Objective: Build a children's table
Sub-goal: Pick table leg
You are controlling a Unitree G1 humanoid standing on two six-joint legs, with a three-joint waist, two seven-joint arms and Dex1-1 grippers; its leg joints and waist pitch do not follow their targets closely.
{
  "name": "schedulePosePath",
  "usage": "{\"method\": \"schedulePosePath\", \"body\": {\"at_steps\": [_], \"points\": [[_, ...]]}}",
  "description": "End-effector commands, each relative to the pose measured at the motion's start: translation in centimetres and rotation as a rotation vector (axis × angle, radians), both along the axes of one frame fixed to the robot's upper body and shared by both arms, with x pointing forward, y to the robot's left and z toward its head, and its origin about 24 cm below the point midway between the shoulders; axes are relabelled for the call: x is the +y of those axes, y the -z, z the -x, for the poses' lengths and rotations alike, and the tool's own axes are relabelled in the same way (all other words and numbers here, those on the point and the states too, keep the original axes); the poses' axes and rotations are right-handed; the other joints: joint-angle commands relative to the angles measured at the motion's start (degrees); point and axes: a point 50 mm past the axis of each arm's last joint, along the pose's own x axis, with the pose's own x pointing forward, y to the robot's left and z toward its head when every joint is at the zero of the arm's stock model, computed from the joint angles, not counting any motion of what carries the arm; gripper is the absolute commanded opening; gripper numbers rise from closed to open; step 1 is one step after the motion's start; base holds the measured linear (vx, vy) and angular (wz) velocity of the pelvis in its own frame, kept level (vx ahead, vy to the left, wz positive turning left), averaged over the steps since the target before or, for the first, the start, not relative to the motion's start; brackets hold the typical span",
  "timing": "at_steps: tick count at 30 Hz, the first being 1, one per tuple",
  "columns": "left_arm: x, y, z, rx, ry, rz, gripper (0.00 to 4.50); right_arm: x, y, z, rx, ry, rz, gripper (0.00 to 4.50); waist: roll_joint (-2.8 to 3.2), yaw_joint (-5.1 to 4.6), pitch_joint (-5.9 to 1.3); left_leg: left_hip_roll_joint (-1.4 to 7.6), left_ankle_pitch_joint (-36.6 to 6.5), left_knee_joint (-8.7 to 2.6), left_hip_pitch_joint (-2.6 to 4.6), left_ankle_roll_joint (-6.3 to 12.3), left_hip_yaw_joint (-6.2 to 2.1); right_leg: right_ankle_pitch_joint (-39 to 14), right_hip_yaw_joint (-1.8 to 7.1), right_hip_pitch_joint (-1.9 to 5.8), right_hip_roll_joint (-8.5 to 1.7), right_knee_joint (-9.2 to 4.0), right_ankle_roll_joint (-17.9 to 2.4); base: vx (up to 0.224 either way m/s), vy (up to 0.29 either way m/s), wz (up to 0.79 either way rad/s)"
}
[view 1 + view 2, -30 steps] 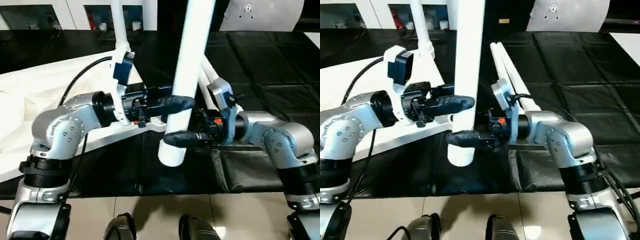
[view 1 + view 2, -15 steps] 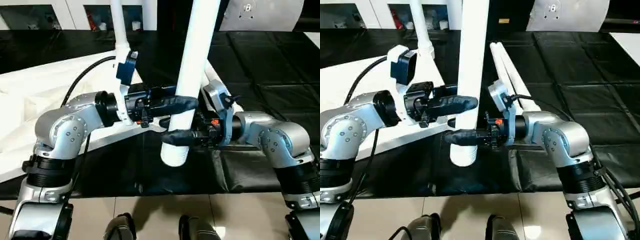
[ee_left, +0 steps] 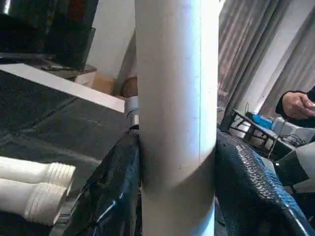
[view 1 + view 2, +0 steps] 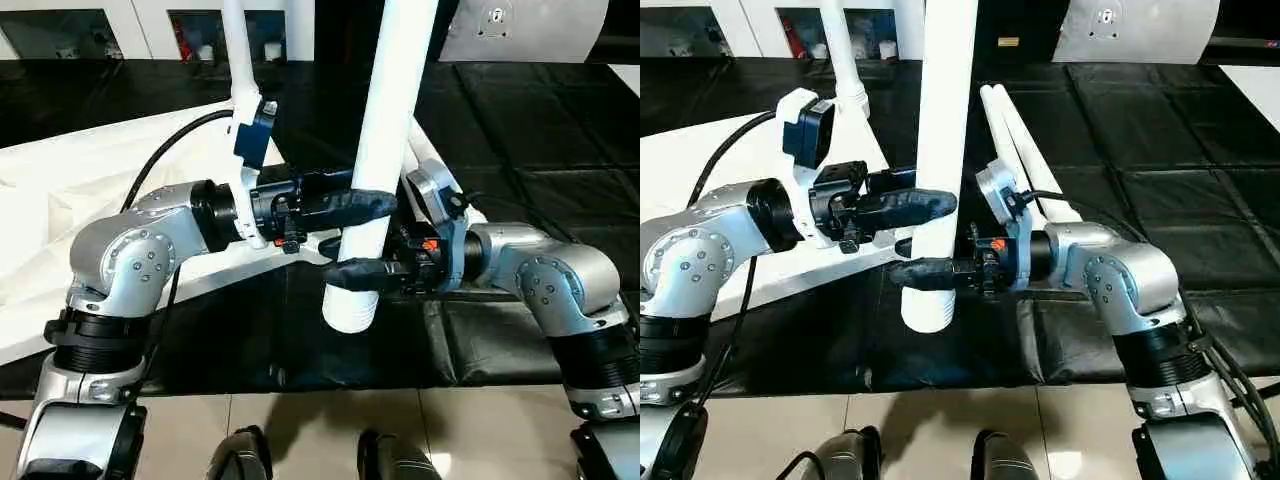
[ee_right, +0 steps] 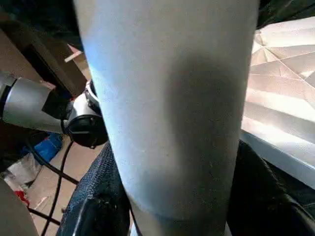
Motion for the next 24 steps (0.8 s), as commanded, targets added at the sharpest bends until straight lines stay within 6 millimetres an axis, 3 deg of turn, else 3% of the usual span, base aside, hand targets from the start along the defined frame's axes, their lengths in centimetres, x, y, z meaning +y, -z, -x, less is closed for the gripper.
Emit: {"method": "schedulePosePath", "body": {"at_steps": [1, 5, 10, 11, 13, 14, 17, 24], "points": [[-0.4, -0.8, 0.8, -0.036, 0.042, 0.004, 2.55, 0.0, 0.1, 0.1, 0.003, 0.006, 0.008, 1.98, -0.14, -0.04, -5.48, 0.36, -11.3, -3.37, 1.66, 0.42, 0.09, -15.5, 1.50, 3.30, -2.79, -4.12, -12.5, 0.000, 0.000, 0.00], [0.0, -0.5, 0.9, -0.020, 0.030, 0.006, 2.66, -0.1, 0.2, 0.1, 0.005, 0.017, 0.002, 1.97, -0.10, -0.01, -5.58, 0.44, -11.0, -3.38, 1.66, 0.46, 0.04, -14.8, 1.48, 3.32, -2.79, -4.01, -12.6, 0.000, 0.000, 0.00], [0.3, -0.3, 1.0, -0.003, 0.022, 0.022, 3.16, -0.1, 0.3, 0.1, 0.006, 0.028, -0.006, 1.92, 0.00, 0.06, -5.74, 0.42, -11.1, -3.30, 1.71, 0.40, 0.11, -14.4, 1.48, 3.33, -2.76, -3.99, -12.9, 0.000, 0.000, 0.00], [0.5, -0.2, 1.1, 0.009, 0.010, 0.054, 3.29, -0.2, 0.3, 0.1, 0.002, 0.046, -0.013, 1.92, 0.30, 0.14, -5.90, 0.41, -11.0, -3.24, 1.72, 0.28, 0.06, -14.2, 1.45, 3.43, -2.79, -3.83, -13.0, 0.000, 0.000, 0.00], [0.9, -0.2, 1.1, 0.017, -0.014, 0.090, 3.45, -0.3, 0.3, 0.0, -0.008, 0.071, -0.021, 1.92, 0.10, 0.08, -5.89, 0.35, -10.8, -3.24, 1.55, 0.14, 0.10, -13.6, 1.42, 3.46, -2.73, -3.84, -13.3, 0.000, 0.000, 0.00], [1.3, -0.4, 0.9, 0.020, -0.062, 0.148, 3.52, -0.4, 0.2, 0.0, -0.013, 0.088, -0.034, 1.92, 0.30, 0.12, -6.02, 0.40, -11.1, -3.17, 1.69, 0.10, 0.14, -13.6, 1.44, 3.40, -2.71, -3.88, -13.4, 0.000, 0.000, 0.00], [2.2, -0.7, 0.2, 0.048, -0.156, 0.256, 3.82, -0.4, 0.0, 0.0, -0.028, 0.118, -0.056, 1.92, 0.07, 0.31, -6.13, 0.30, -11.1, -3.07, 1.51, 0.27, 0.10, -12.5, 1.34, 3.60, -2.66, -3.94, -14.0, 0.000, 0.000, 0.00], [3.4, -0.6, -1.0, 0.065, -0.412, 0.328, 3.82, 0.2, 0.0, -0.4, -0.092, 0.269, -0.056, 1.92, -0.04, 0.22, -6.29, 0.30, -10.1, -3.07, 1.51, 0.50, 0.07, -13.3, 1.37, 3.50, -2.57, -3.92, -11.8, 0.000, 0.000, 0.00]]}}
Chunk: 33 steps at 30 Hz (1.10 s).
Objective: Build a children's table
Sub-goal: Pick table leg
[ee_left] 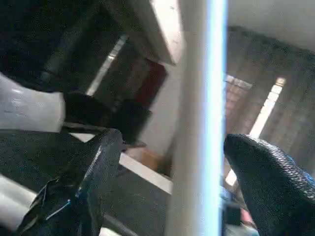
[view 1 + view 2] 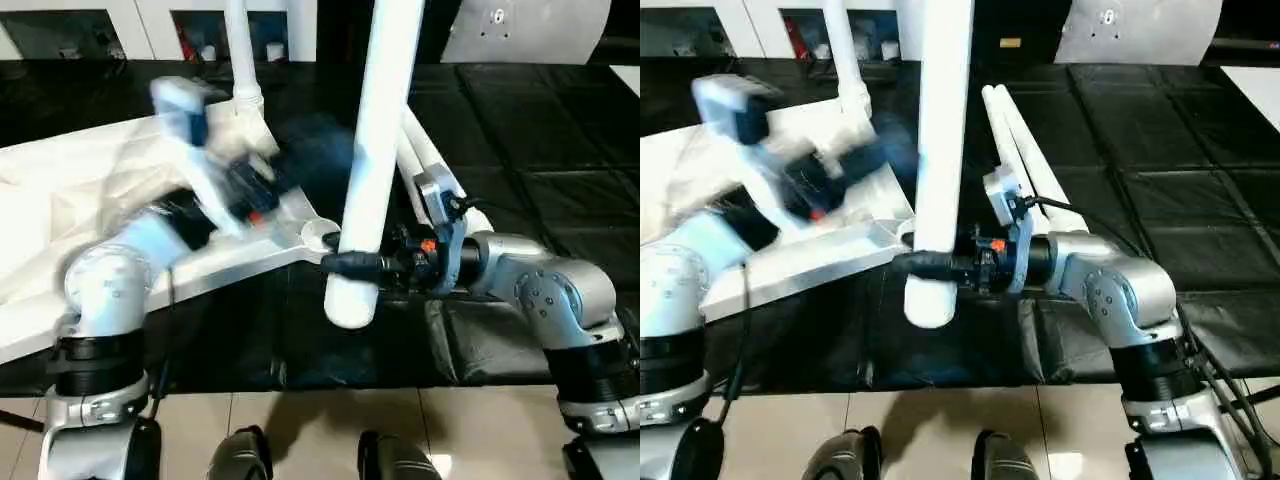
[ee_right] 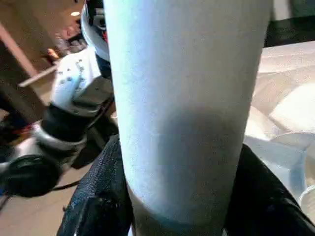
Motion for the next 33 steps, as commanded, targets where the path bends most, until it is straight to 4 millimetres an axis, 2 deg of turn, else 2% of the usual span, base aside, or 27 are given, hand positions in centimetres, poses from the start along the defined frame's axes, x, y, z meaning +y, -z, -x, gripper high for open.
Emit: {"method": "schedulePosePath", "body": {"at_steps": [1, 2, 3, 5, 6, 8, 9, 10, 12, 13, 14, 16, 17, 18, 20, 21, 22, 23, 26, 28, 29, 30, 31, 32, 33], "points": [[0.3, 0.3, -0.4, 0.031, -0.077, -0.013, 3.82, 0.1, -0.7, -0.1, -0.062, 0.053, 0.005, 1.92, 0.14, 0.04, -6.31, 0.36, -9.8, -3.14, 1.55, 0.47, 0.08, -13.0, 1.38, 3.37, -2.57, -3.93, -11.7, 0.000, 0.000, 0.00], [0.1, 1.0, -1.3, 0.089, -0.167, -0.081, 3.82, 0.6, -0.6, -0.4, -0.107, 0.117, 0.028, 1.92, 0.39, -0.01, -6.31, 0.37, -9.9, -3.11, 1.53, 0.31, 0.05, -12.8, 1.37, 3.34, -2.55, -3.83, -11.6, 0.000, 0.000, 0.00], [0.0, 1.3, -1.7, 0.107, -0.207, -0.121, 3.82, 0.8, -0.6, -0.6, -0.130, 0.147, 0.035, 1.91, 0.24, -0.10, -6.25, 0.34, -10.2, -3.11, 1.64, 0.01, 0.08, -13.4, 1.35, 3.07, -2.45, -4.09, -10.7, 0.000, 0.000, 0.00], [-0.5, 2.1, -2.6, 0.132, -0.275, -0.216, 3.82, 1.5, -0.7, -1.2, -0.182, 0.240, 0.054, 1.91, 0.84, -0.13, -6.39, 0.20, -10.6, -3.12, 1.68, -0.29, -0.03, -14.2, 1.31, 3.25, -2.54, -4.08, -9.9, 0.000, 0.000, 0.00], [-0.5, 2.1, -2.6, 0.132, -0.275, -0.216, 3.82, 1.5, -0.7, -1.2, -0.182, 0.240, 0.054, 1.91, 0.68, -0.12, -6.44, 0.22, -10.4, -3.16, 1.69, -0.41, -0.08, -14.2, 1.31, 3.21, -2.56, -4.18, -9.7, 0.000, 0.000, 0.00], [-1.4, 2.1, -2.2, 0.115, -0.229, -0.219, 3.82, 1.9, -0.4, -1.5, -0.210, 0.286, 0.109, 1.91, 1.74, 0.05, -6.73, 0.17, -10.0, -3.06, 1.74, -1.04, -0.23, -11.5, 1.23, 3.36, -2.51, -3.75, -10.8, 0.000, 0.000, 0.00], [-1.7, 2.0, -2.1, 0.111, -0.216, -0.215, 3.82, 1.9, -0.4, -1.6, -0.218, 0.293, 0.120, 1.91, 1.36, 0.01, -6.84, 0.15, -9.7, -3.05, 1.65, -1.09, -0.14, -9.3, 1.21, 3.46, -2.37, -3.63, -11.7, 0.000, 0.000, 0.00], [-2.2, 1.9, -1.6, 0.082, -0.184, -0.233, 3.82, 2.1, -0.1, -1.6, -0.225, 0.300, 0.142, 1.91, 1.81, 0.13, -6.92, 0.07, -9.5, -2.95, 1.51, -0.87, -0.21, -7.4, 1.21, 3.66, -2.40, -3.31, -12.5, 0.000, 0.000, 0.00], [-3.1, 1.7, -0.6, 0.041, -0.117, -0.248, 3.82, 2.4, 0.4, -1.7, -0.239, 0.332, 0.183, 1.91, 2.10, 0.08, -6.96, 0.15, -9.3, -2.90, 1.47, -0.55, -0.24, -5.8, 1.15, 3.68, -2.41, -3.24, -13.1, 0.000, 0.000, 0.00], [-3.4, 1.6, -0.4, 0.030, -0.097, -0.249, 3.82, 2.4, 0.6, -1.8, -0.242, 0.345, 0.191, 1.91, 1.85, -0.04, -6.95, -0.02, -9.8, -2.89, 1.45, 0.01, -0.10, -6.0, 1.20, 3.82, -2.34, -3.33, -13.5, 0.000, 0.000, 0.00], [-3.7, 1.5, -0.1, 0.015, -0.076, -0.248, 3.82, 2.4, 0.7, -1.8, -0.248, 0.358, 0.197, 1.91, 2.14, -0.02, -6.91, 0.08, -10.3, -2.86, 1.42, 0.03, -0.12, -6.7, 1.22, 3.76, -2.49, -3.38, -13.6, 0.000, 0.000, 0.00], [-4.0, 1.3, 0.4, -0.025, -0.042, -0.265, 3.82, 2.4, 0.9, -1.9, -0.250, 0.390, 0.191, 1.91, 2.15, -0.22, -6.62, -0.02, -12.7, -3.00, 1.47, -0.30, -0.09, -11.7, 1.20, 3.69, -2.45, -3.91, -12.5, 0.000, 0.000, 0.00], [-4.0, 1.3, 0.4, -0.025, -0.042, -0.265, 3.82, 2.4, 0.9, -1.9, -0.250, 0.390, 0.191, 1.91, 2.36, -0.14, -6.59, -0.04, -13.1, -3.03, 1.63, -0.44, -0.11, -13.0, 1.18, 3.56, -2.47, -4.08, -12.2, 0.000, 0.000, 0.00], [-4.1, 1.3, 0.4, -0.032, -0.037, -0.272, 3.82, 2.4, 0.9, -1.9, -0.253, 0.396, 0.189, 1.91, 2.27, -0.24, -6.55, 0.01, -13.9, -3.11, 1.65, -0.67, -0.15, -14.3, 1.17, 3.54, -2.39, -4.19, -11.6, 0.000, 0.000, 0.00], [-3.8, 1.6, 0.0, -0.028, -0.084, -0.309, 3.82, 2.0, 0.8, -2.1, -0.258, 0.432, 0.193, 1.91, 2.52, -0.25, -6.48, -0.02, -14.6, -3.24, 1.65, -0.85, -0.30, -16.0, 1.10, 3.37, -2.33, -4.30, -10.5, 0.000, 0.000, 0.00], [-2.5, 1.9, -0.9, -0.007, -0.185, -0.350, 3.82, 1.7, 0.8, -2.4, -0.251, 0.463, 0.194, 1.91, 3.39, -0.23, -6.30, -0.04, -15.5, -3.28, 1.79, -1.13, -0.42, -17.2, 1.04, 3.15, -2.36, -4.33, -9.9, 0.000, 0.000, 0.00], [-2.1, 1.9, -1.2, -0.002, -0.218, -0.362, 3.82, 1.7, 0.8, -2.5, -0.247, 0.471, 0.192, 1.91, 2.92, -0.51, -6.27, -0.11, -16.4, -3.33, 1.80, -1.32, -0.35, -18.2, 1.02, 3.06, -2.24, -4.61, -9.5, 0.000, 0.000, 0.00], [-1.9, 1.9, -1.3, -0.001, -0.235, -0.369, 3.82, 1.6, 0.8, -2.5, -0.245, 0.474, 0.191, 1.91, 2.80, -0.54, -6.37, -0.22, -16.4, -3.32, 1.74, -1.48, -0.40, -18.3, 0.99, 3.22, -2.20, -4.54, -9.3, 0.000, 0.000, 0.00], [0.1, 2.2, -1.6, 0.016, -0.295, -0.387, 3.82, 0.9, 0.8, -3.0, -0.230, 0.602, 0.170, 1.91, 2.85, -0.50, -6.76, -0.22, -14.7, -3.24, 1.73, -1.71, -0.38, -17.5, 1.11, 3.11, -2.31, -4.29, -9.4, 0.000, 0.000, 0.00], [1.8, 3.1, -1.9, 0.018, -0.384, -0.482, 3.82, 0.3, 0.7, -3.0, -0.183, 0.674, 0.151, 1.91, 3.04, -0.71, -6.89, -0.23, -14.1, -3.31, 1.63, -1.57, -0.45, -16.3, 1.05, 3.15, -2.14, -4.20, -9.1, 0.000, 0.000, 0.00], [1.9, 3.2, -1.9, 0.019, -0.390, -0.491, 3.82, 0.3, 0.8, -3.0, -0.178, 0.678, 0.150, 1.91, 3.08, -0.90, -6.96, -0.29, -13.8, -3.33, 1.52, -1.70, -0.46, -15.7, 1.00, 3.28, -2.09, -4.06, -9.0, 0.000, 0.000, 0.00], [2.8, 4.0, -1.9, 0.030, -0.428, -0.544, 3.82, 0.1, 1.0, -2.9, -0.142, 0.716, 0.149, 1.91, 3.49, -0.96, -7.20, -0.16, -13.4, -3.22, 1.81, -1.96, -0.49, -14.4, 1.01, 3.20, -2.13, -3.99, -9.1, 0.000, 0.000, 0.00], [3.8, 5.7, -1.8, 0.062, -0.480, -0.623, 3.82, -0.2, 1.7, -2.6, -0.114, 0.753, 0.178, 1.91, 3.24, -1.18, -7.44, -0.24, -12.8, -3.22, 1.62, -1.80, -0.43, -13.1, 0.97, 3.41, -2.06, -3.92, -9.3, 0.000, 0.000, 0.00], [3.9, 6.1, -1.7, 0.070, -0.490, -0.639, 3.82, -0.2, 1.9, -2.5, -0.112, 0.757, 0.186, 1.91, 3.32, -1.17, -7.40, -0.15, -12.6, -3.26, 1.64, -1.75, -0.47, -12.8, 0.99, 3.34, -2.07, -4.00, -9.2, 0.000, 0.000, 0.00], [4.1, 6.9, -1.5, 0.092, -0.510, -0.661, 3.82, -0.3, 2.1, -2.2, -0.108, 0.754, 0.191, 1.91, 3.32, -1.33, -7.64, -0.20, -12.0, -3.20, 1.50, -1.66, -0.42, -11.7, 1.01, 3.52, -2.08, -3.79, -9.3, 0.000, 0.000, 0.00]]}}
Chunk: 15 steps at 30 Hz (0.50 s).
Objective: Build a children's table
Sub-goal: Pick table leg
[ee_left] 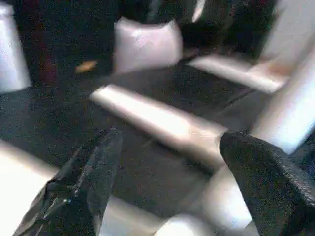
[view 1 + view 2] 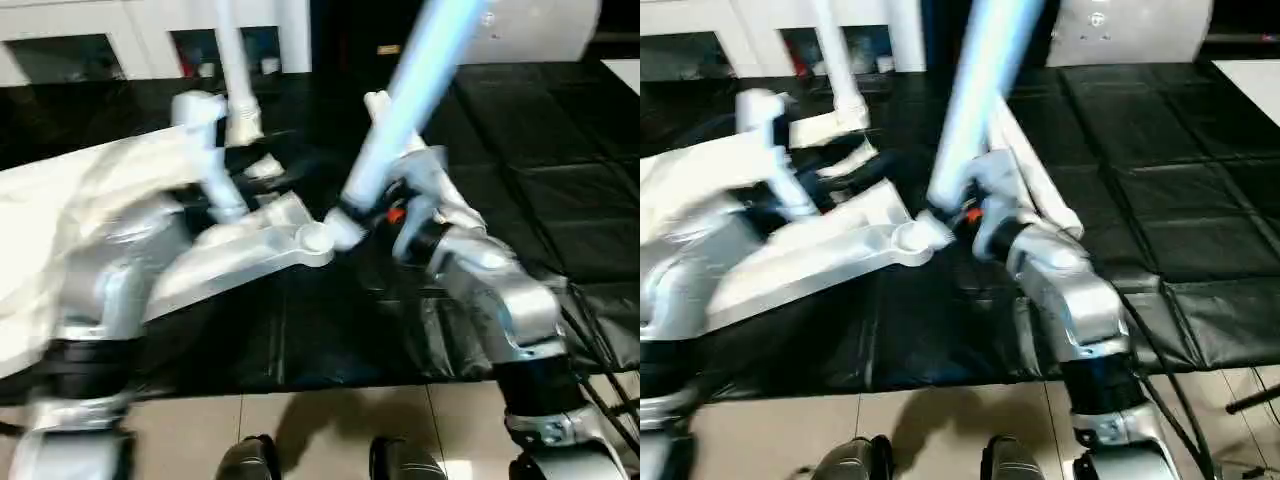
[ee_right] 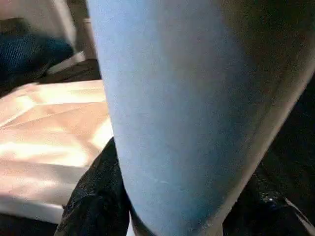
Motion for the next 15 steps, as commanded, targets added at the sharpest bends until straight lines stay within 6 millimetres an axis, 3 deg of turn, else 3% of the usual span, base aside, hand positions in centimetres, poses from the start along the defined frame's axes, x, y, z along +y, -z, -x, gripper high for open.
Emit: {"method": "schedulePosePath", "body": {"at_steps": [1, 2, 3, 4, 5, 8, 9, 10, 12, 13, 15], "points": [[0.1, 2.0, 0.3, 0.037, -0.062, -0.075, 3.82, 0.4, -0.4, 0.7, -0.002, -0.009, -0.016, 1.91, 0.29, -0.05, -6.30, -0.02, -11.6, -3.15, 1.51, -1.30, -0.10, -10.5, 1.11, 3.49, -2.13, -3.71, -9.8, 0.000, 0.000, 0.00], [-0.1, 2.4, 0.5, 0.047, -0.057, -0.066, 3.82, 0.5, -0.5, 0.8, -0.006, -0.023, -0.021, 1.91, 0.45, 0.01, -6.34, 0.00, -11.5, -3.15, 1.48, -1.21, -0.12, -10.3, 1.08, 3.50, -2.19, -3.58, -10.1, 0.000, 0.000, 0.00], [-0.2, 2.6, 0.6, 0.053, -0.050, -0.058, 3.82, 0.5, -0.7, 0.9, -0.009, -0.033, -0.023, 1.91, -0.43, 0.03, -5.99, -0.02, -11.6, -3.26, 1.35, -0.75, 0.05, -10.9, 1.21, 3.35, -2.19, -3.81, -10.3, 0.000, 0.000, 0.00], [-0.3, 2.8, 0.7, 0.058, -0.040, -0.059, 3.82, 0.6, -0.7, 0.9, -0.011, -0.038, -0.022, 1.91, -0.02, 0.11, -5.89, 0.03, -12.3, -3.27, 1.55, -0.68, 0.12, -12.8, 1.23, 3.08, -2.27, -3.95, -10.3, 0.000, 0.000, 0.00], [-0.4, 3.3, 0.7, 0.063, -0.030, -0.095, 3.82, 0.6, -0.7, 1.0, -0.013, -0.041, -0.021, 1.91, -1.32, -0.01, -5.50, 0.08, -13.2, -3.44, 1.51, -0.27, 0.26, -14.5, 1.32, 2.81, -2.22, -4.52, -9.7, 0.000, 0.000, 0.00], [-0.9, 4.8, 1.0, 0.075, 0.066, -0.234, 3.65, 0.6, -0.4, 1.0, 0.001, -0.056, -0.010, 1.91, -0.98, 0.03, -4.98, 0.14, -16.5, -3.89, 1.83, -1.27, -0.07, -23.3, 1.42, 2.29, -2.51, -4.95, -6.1, 0.000, 0.000, 0.00], [-0.9, 5.3, 1.1, 0.090, 0.101, -0.257, 3.54, 0.6, -0.2, 1.1, 0.008, -0.062, -0.007, 1.91, -1.47, -0.11, -4.61, 0.09, -17.1, -4.06, 1.78, -1.31, -0.02, -24.5, 1.47, 2.05, -2.47, -5.31, -5.4, 0.000, 0.000, 0.00], [-0.9, 5.8, 1.2, 0.103, 0.151, -0.284, 3.47, 0.6, 0.0, 1.2, 0.015, -0.072, 0.001, 1.91, -1.55, -0.08, -4.73, 0.08, -17.8, -4.13, 1.88, -1.74, -0.15, -25.8, 1.50, 2.04, -2.57, -5.32, -4.7, 0.000, 0.000, 0.00], [-0.6, 6.2, 1.1, 0.132, 0.186, -0.313, 3.47, 0.4, 0.1, 1.3, 0.020, -0.078, 0.010, 1.91, -1.48, -0.12, -4.43, 0.01, -18.4, -4.26, 1.90, -1.98, -0.17, -26.4, 1.61, 1.71, -2.55, -5.46, -4.1, 0.000, 0.000, 0.00], [-0.5, 6.2, 1.1, 0.134, 0.197, -0.322, 3.21, 0.4, 0.1, 1.3, 0.021, -0.080, 0.011, 1.91, -1.42, -0.17, -4.38, 0.08, -18.7, -4.36, 1.88, -2.24, -0.25, -25.7, 1.60, 1.70, -2.59, -5.32, -4.3, 0.000, 0.000, 0.00], [-0.3, 6.2, 0.9, 0.135, 0.203, -0.332, 3.21, 0.3, 0.0, 1.3, 0.021, -0.082, 0.013, 1.91, -1.58, -0.20, -4.40, 0.13, -18.8, -4.40, 1.86, -2.35, -0.29, -24.3, 1.57, 1.81, -2.62, -5.14, -4.9, 0.000, 0.000, 0.00]]}}
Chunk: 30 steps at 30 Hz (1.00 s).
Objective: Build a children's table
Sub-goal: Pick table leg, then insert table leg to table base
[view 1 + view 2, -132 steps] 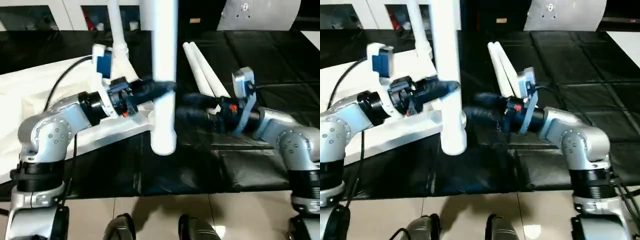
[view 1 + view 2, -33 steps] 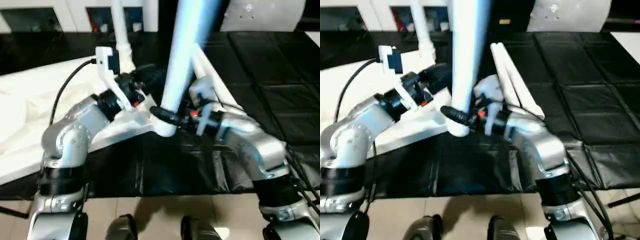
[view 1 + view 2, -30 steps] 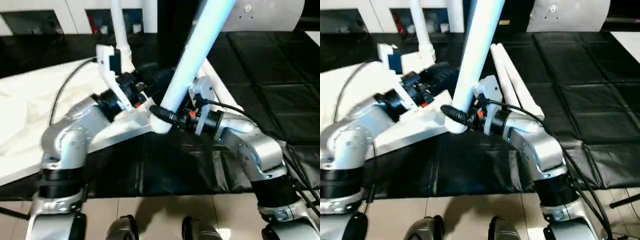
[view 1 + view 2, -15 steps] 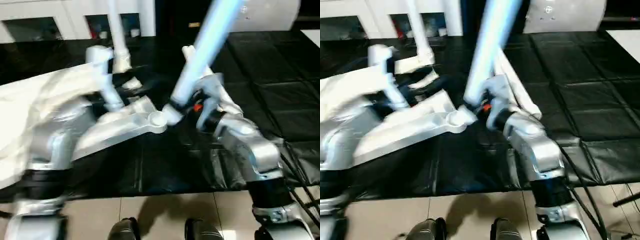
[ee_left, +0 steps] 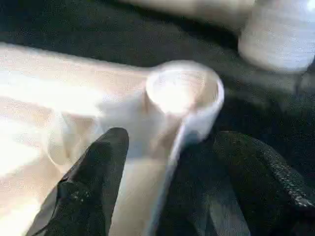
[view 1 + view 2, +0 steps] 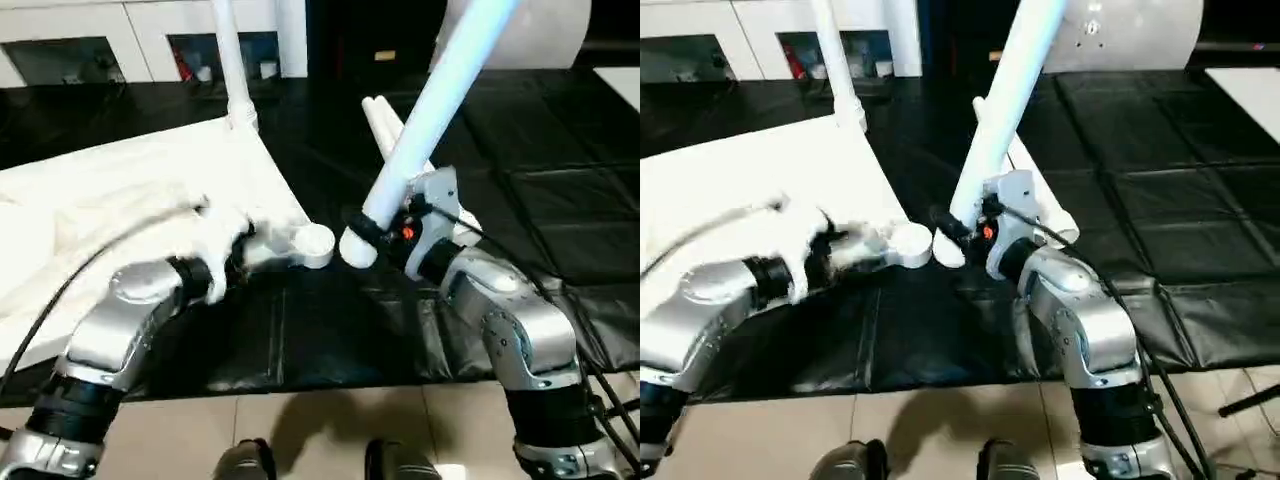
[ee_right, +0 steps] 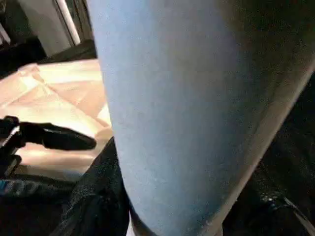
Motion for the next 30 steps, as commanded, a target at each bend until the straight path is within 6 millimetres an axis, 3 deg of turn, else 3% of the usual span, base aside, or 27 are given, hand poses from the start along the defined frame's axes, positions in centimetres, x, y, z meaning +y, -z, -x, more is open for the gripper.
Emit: {"method": "schedulePosePath", "body": {"at_steps": [1, 3, 7, 8, 10, 18, 21, 22, 23, 30], "points": [[0.6, -0.5, -0.9, -0.020, 0.016, -0.047, 3.04, -0.1, -0.5, 0.0, -0.013, -0.019, -0.002, 1.91, -0.17, -0.12, -3.95, 0.13, -18.9, -4.38, 1.86, -2.21, -0.25, -23.7, 1.52, 1.78, -2.52, -5.15, -5.6, 0.000, 0.000, 0.00], [1.0, -0.5, -1.6, -0.021, 0.020, -0.068, 2.85, -0.3, -0.6, -0.2, -0.017, -0.024, 0.009, 1.91, -0.23, 0.07, -4.06, -0.02, -18.8, -4.22, 2.17, -1.97, -0.12, -23.6, 1.60, 1.70, -2.43, -5.24, -5.4, 0.000, 0.000, 0.00], [1.3, -0.4, -1.9, 0.007, 0.051, -0.067, 2.53, -0.4, -0.6, -0.1, -0.019, -0.033, 0.019, 1.91, -0.35, -0.01, -4.02, 0.15, -15.9, -4.37, 1.68, -1.76, -0.19, -19.2, 1.62, 2.17, -2.75, -4.68, -7.2, 0.000, 0.000, 0.00], [1.2, -0.3, -1.9, 0.024, 0.068, -0.061, 2.40, -0.4, -0.6, -0.1, -0.018, -0.039, 0.023, 1.91, -0.85, -0.13, -3.95, 0.19, -15.1, -4.36, 1.61, -1.42, -0.05, -17.4, 1.64, 2.19, -2.64, -4.61, -7.8, 0.000, 0.000, 0.00], [1.1, -0.3, -1.7, 0.059, 0.091, -0.052, 2.22, -0.5, -0.6, 0.0, -0.014, -0.044, 0.030, 1.91, -0.60, -0.02, -3.97, 0.22, -14.2, -4.34, 1.69, -1.11, 0.00, -16.4, 1.68, 2.32, -2.74, -4.45, -8.6, 0.000, 0.000, 0.00], [1.4, -0.1, -1.1, 0.126, 0.125, -0.089, 1.50, -1.3, -0.7, -0.6, -0.016, -0.060, 0.074, 1.91, -0.84, -0.35, -3.22, 0.33, -15.0, -4.61, 1.79, -0.94, 0.08, -17.4, 1.68, 2.26, -2.72, -4.67, -9.1, 0.000, 0.000, 0.00], [1.9, 0.0, -1.0, 0.130, 0.117, -0.106, 1.21, -1.2, -0.8, -0.6, -0.020, -0.063, 0.081, 1.91, -0.37, -0.41, -2.98, 0.35, -16.0, -4.75, 1.94, -1.33, 0.08, -18.0, 1.68, 2.14, -2.68, -4.84, -9.0, 0.000, 0.000, 0.00], [2.0, 0.0, -1.0, 0.134, 0.121, -0.102, 1.21, -1.2, -0.8, -0.5, -0.023, -0.067, 0.086, 1.91, -0.09, -0.35, -3.01, 0.37, -16.4, -4.75, 2.04, -1.61, 0.06, -17.9, 1.71, 2.13, -2.70, -4.81, -9.1, 0.000, 0.000, 0.00], [2.1, 0.0, -0.9, 0.138, 0.122, -0.096, 1.11, -1.2, -0.8, -0.5, -0.024, -0.069, 0.088, 1.91, -0.40, -0.41, -3.00, 0.34, -16.6, -4.79, 2.00, -1.76, 0.11, -17.7, 1.71, 2.19, -2.64, -4.88, -9.3, 0.000, 0.000, 0.00], [2.4, 0.4, -0.7, 0.139, 0.118, -0.123, 0.58, -1.4, -0.6, 0.1, -0.022, -0.081, 0.090, 1.91, -0.68, -0.38, -3.64, 0.47, -15.3, -4.74, 1.93, -1.49, 0.19, -16.1, 1.73, 2.54, -2.68, -4.64, -10.1, 0.000, 0.000, 0.00]]}}
